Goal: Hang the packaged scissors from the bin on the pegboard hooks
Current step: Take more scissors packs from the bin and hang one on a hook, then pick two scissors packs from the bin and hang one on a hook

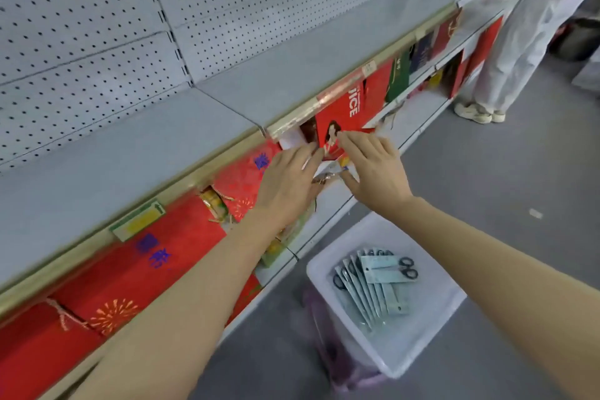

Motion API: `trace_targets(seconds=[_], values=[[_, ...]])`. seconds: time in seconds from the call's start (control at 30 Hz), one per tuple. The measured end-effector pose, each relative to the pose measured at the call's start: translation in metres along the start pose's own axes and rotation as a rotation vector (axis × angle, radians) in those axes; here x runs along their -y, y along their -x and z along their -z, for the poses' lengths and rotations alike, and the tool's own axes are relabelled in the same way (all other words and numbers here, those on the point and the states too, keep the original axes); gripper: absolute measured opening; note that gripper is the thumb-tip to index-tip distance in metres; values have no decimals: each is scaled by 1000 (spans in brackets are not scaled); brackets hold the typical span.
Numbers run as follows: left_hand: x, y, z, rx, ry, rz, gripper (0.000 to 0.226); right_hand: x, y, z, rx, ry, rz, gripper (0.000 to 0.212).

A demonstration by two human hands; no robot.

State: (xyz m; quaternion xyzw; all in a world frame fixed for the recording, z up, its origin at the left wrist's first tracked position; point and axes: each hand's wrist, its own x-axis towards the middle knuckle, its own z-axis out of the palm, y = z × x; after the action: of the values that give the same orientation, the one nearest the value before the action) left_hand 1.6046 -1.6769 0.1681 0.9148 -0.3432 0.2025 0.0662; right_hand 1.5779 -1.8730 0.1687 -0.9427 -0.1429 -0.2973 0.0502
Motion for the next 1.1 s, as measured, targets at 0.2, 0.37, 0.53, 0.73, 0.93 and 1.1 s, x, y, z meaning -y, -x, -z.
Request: trace_targets(seconds=[0.2, 0.37, 0.53, 0.73, 0.93, 1.1], values=[[-41, -3, -93, 174, 93, -126, 67, -46, 75, -37, 149, 41, -178, 69], [-62, 6, -174, 323, 144, -252, 69, -69, 131, -76, 250, 88, -318, 71], [-85, 21, -251, 451, 176, -292, 69, -80, 185, -120, 308, 110, -418, 70], [-118, 48, -336, 686, 177, -198, 62, -87, 240, -164, 368, 80, -507, 68], [-152, 49, -391, 792, 52, 1, 85, -97, 282, -191, 438, 50, -501, 71], [-161, 43, -399, 765, 141, 173, 64, -103, 302, -205, 491, 9, -512, 68]])
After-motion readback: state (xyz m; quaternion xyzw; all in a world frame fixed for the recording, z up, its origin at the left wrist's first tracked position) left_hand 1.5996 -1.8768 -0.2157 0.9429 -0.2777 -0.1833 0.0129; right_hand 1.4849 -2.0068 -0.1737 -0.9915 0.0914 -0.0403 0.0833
